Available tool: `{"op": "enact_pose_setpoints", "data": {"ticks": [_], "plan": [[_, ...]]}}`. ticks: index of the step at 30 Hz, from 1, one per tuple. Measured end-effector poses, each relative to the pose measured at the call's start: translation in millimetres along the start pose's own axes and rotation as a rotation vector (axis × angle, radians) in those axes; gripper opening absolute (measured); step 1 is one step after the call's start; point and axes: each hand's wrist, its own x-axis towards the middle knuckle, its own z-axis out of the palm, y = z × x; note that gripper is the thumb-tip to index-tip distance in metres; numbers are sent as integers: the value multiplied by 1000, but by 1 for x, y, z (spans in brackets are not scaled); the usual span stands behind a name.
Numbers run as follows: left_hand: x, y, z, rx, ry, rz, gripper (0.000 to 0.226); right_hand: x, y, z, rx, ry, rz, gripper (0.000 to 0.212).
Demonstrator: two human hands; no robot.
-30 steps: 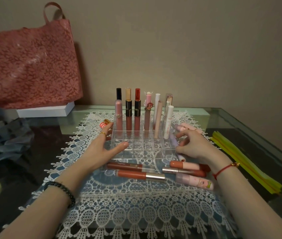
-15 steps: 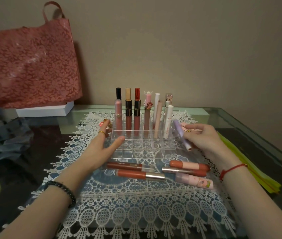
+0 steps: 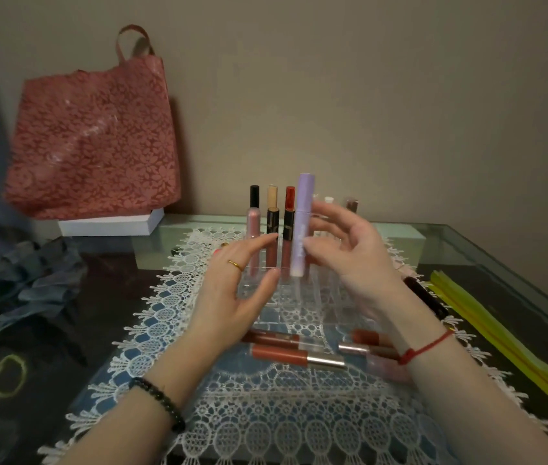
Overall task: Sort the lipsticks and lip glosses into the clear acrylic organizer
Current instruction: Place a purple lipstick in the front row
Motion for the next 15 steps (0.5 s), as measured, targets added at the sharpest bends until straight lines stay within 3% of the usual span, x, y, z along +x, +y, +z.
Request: {"op": "enact_pose_setpoints", "data": {"ticks": [3,8,15], "plan": [[2,-7,-2,-45,55,29,35,7,4,20,-43,-44,0,45],[2,-20,-3,-163,158,-96,39,16,11,40,-130,-71,-53,43],[4,-28,-4,-300,173,-238,32,15,28,51,-232,57,-135,25]]}}
